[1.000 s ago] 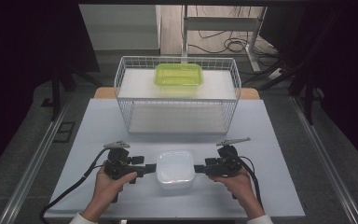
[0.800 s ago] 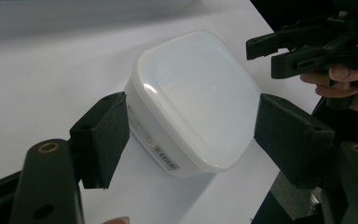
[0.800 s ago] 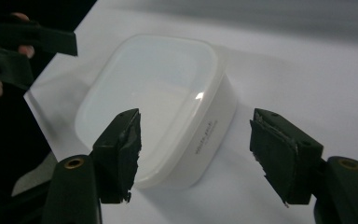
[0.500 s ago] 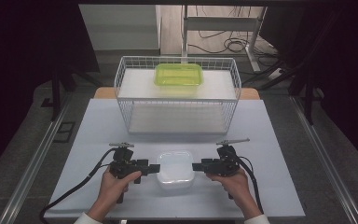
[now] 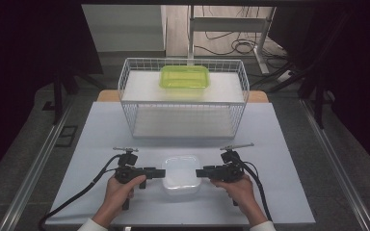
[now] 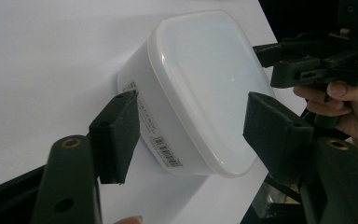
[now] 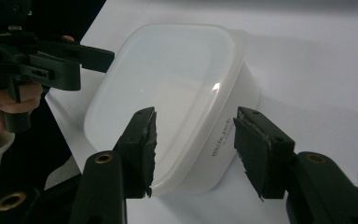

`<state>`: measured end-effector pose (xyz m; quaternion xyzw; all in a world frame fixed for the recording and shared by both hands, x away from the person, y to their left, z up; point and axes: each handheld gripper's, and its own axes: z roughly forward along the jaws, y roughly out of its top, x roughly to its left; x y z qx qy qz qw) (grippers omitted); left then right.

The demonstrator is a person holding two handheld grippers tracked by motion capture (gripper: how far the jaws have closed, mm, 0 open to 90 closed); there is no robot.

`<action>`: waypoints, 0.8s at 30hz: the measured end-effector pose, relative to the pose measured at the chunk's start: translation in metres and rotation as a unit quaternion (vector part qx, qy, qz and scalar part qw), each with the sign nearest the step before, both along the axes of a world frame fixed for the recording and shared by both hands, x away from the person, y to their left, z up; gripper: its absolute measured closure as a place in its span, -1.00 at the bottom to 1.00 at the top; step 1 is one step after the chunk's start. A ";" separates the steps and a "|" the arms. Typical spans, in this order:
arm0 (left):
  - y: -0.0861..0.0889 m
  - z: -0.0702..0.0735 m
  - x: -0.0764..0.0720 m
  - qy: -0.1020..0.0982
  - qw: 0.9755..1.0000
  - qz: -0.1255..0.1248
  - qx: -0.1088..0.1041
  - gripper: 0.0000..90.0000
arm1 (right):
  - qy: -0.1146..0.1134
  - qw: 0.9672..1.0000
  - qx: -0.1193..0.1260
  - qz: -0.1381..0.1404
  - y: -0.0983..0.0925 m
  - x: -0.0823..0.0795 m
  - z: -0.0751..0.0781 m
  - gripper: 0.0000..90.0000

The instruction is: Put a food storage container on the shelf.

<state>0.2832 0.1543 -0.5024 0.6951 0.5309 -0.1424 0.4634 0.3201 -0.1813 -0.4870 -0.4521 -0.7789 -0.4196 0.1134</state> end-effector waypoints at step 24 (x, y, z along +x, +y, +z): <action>-0.004 -0.008 -0.003 0.020 0.999 -0.004 -0.024 0.46 | 0.038 0.999 0.028 -0.006 -0.003 0.001 -0.006 0.45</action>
